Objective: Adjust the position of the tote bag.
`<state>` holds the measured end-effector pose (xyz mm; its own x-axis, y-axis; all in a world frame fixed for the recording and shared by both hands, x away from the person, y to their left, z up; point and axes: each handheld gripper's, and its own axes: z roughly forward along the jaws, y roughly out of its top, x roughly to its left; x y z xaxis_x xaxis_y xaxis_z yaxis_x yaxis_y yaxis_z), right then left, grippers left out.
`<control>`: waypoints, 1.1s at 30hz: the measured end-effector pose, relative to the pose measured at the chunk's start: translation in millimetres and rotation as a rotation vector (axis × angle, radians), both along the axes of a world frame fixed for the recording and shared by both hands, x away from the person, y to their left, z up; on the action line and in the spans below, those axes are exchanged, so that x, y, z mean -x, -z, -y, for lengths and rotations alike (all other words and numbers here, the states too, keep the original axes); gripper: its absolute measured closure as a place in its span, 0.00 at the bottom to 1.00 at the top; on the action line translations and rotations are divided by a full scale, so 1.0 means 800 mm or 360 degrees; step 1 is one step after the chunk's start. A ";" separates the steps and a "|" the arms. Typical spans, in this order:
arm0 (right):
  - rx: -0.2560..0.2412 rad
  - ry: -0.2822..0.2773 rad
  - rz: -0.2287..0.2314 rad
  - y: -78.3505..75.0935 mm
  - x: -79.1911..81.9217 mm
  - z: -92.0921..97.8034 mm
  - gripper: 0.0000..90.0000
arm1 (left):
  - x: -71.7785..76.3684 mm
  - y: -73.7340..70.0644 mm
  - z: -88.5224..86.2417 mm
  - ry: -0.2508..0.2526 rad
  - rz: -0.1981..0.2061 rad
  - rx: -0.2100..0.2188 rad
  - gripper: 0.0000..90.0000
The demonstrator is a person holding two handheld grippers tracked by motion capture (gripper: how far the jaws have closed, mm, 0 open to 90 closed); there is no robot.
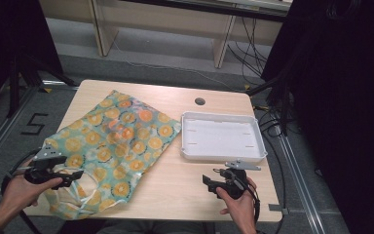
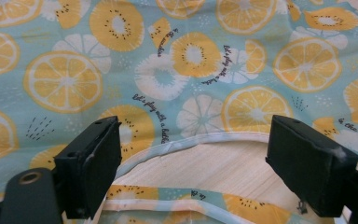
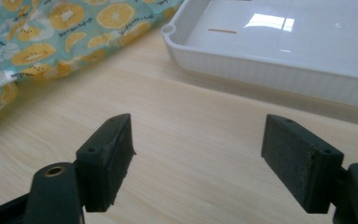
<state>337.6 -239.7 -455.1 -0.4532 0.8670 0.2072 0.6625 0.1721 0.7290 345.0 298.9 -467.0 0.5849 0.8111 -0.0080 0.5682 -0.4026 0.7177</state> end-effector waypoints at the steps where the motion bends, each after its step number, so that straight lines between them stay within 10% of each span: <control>1: 0.0000 0.0012 -0.0030 0.000 0.000 -0.002 0.25 | 0.000 0.000 0.001 0.0012 -0.0035 0.0000 0.19; 15: -0.0049 -0.0132 -0.0014 0.001 0.002 -0.019 0.18 | -0.001 -0.001 -0.001 0.0030 -0.0028 -0.0029 0.19; 33: 0.0011 -0.0450 -0.0077 0.011 -0.010 -0.110 0.26 | -0.002 0.001 0.003 0.0018 0.0012 -0.0021 0.20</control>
